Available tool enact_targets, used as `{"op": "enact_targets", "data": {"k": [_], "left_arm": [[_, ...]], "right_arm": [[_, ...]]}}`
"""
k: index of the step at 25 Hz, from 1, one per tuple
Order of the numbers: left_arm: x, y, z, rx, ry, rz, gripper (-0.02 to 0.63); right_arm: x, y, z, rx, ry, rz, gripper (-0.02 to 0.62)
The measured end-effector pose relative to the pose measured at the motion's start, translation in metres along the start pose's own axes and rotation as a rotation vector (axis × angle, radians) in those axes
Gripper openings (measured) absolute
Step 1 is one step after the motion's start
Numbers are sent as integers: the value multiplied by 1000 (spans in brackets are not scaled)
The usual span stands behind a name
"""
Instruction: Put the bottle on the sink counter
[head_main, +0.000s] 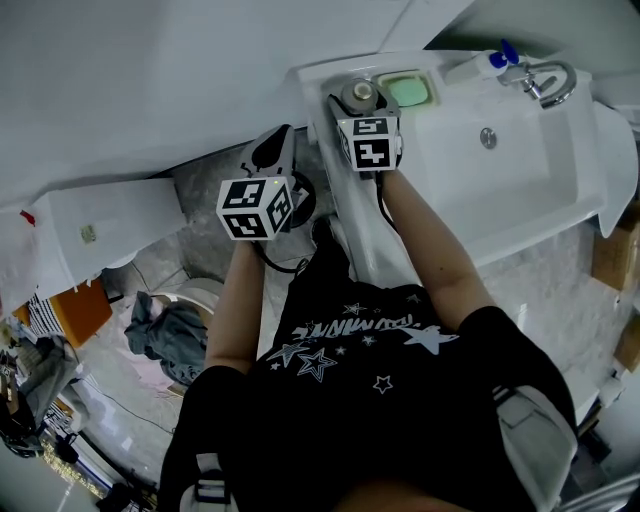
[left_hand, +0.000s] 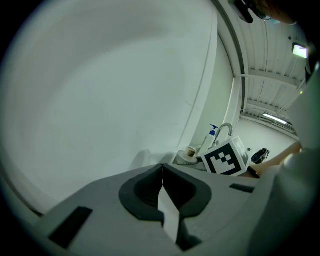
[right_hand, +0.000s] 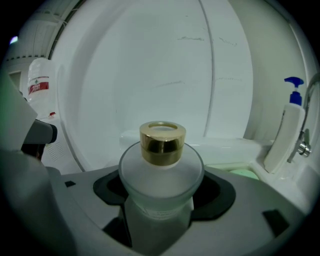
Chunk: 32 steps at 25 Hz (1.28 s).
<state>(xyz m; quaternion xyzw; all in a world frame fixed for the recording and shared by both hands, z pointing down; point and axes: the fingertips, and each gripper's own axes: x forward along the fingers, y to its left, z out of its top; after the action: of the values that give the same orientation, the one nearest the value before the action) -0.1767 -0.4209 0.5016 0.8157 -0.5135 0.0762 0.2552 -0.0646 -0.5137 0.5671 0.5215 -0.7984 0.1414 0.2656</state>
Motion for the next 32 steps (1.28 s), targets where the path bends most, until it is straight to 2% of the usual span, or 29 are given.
{"op": "enact_targets", "data": {"k": [8,19,27,32], "left_arm": [[-5,-4,-3,12,-2,-36,8],[-29,-24,-3,38,-32,-34,8],[-56,-46,-25,36,-41,5,8],[-77,-71,-50,44,-36,21,8]], "right_arm": [[-10,-2,-2,9,6,-36,322],[-66,-7,-16,44,-25,-29,321],[-105,-2,-27,64,-69,10,321],[-143,13,-30,92,-120,102,319]]}}
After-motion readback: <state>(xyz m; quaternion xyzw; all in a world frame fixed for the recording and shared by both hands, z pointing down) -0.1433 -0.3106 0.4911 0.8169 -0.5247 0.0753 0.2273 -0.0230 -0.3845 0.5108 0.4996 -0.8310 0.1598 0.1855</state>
